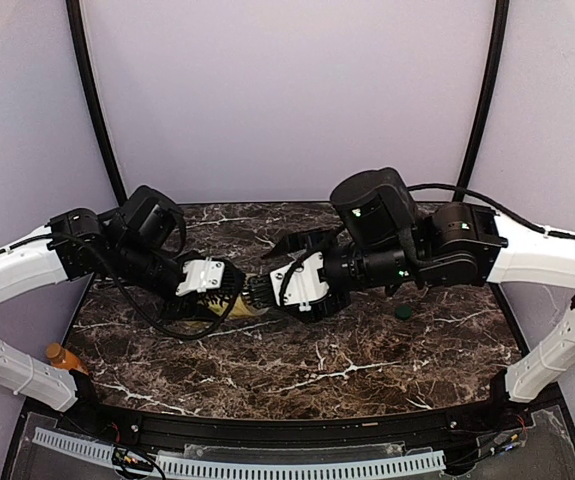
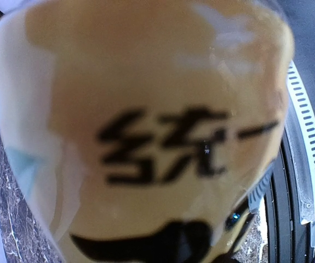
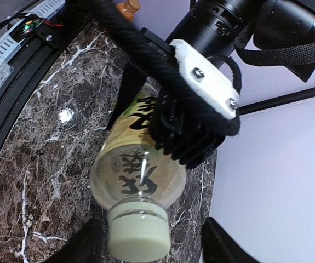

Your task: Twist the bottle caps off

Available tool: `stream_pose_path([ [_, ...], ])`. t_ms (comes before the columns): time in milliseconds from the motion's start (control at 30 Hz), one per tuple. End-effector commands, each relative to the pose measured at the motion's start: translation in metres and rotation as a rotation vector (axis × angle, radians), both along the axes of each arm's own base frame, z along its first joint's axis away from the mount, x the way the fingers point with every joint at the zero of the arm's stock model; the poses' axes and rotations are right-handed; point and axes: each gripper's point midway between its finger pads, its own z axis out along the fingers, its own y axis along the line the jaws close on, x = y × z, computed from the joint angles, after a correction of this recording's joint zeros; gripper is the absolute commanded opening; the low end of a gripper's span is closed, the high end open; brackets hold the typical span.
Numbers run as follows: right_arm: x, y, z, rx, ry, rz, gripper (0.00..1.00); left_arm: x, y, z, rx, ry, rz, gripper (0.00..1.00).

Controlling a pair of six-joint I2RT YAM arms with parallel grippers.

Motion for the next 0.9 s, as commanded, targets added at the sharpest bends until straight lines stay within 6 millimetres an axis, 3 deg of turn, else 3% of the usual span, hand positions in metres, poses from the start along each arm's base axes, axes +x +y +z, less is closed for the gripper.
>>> stream_pose_path([
  [0, 0.006, 0.015, 0.042, 0.204, -0.007, -0.055, 0.97, -0.004, -0.008, 0.012, -0.059, 0.010, -0.011, 0.01],
  [133, 0.003, 0.009, 0.071, 0.345, 0.103, -0.096, 0.99, 0.013, -0.009, 0.018, -0.073, -0.053, 0.059, 0.01],
  [233, 0.001, -0.004, 0.098, 0.483, 0.314, -0.093, 0.99, 0.036, -0.009, 0.025, -0.097, -0.147, 0.153, 0.01],
  [367, 0.041, -0.024, 0.121, 0.686, 0.669, -0.268, 0.99, 0.085, 0.000, 0.045, -0.126, -0.392, 0.337, 0.01],
  [433, 0.067, -0.031, 0.119, 0.763, 0.900, -0.413, 0.96, 0.106, 0.004, 0.061, -0.153, -0.520, 0.411, 0.01],
  [533, 0.088, -0.032, 0.104, 0.797, 1.070, -0.561, 0.89, 0.122, 0.014, 0.071, -0.136, -0.631, 0.484, 0.01],
  [700, 0.096, -0.020, 0.081, 0.724, 1.163, -0.655, 0.84, 0.127, 0.018, 0.073, -0.123, -0.688, 0.499, 0.01],
  [867, 0.096, -0.004, 0.067, 0.654, 1.201, -0.649, 0.68, 0.127, 0.019, 0.071, -0.120, -0.690, 0.496, 0.01],
])
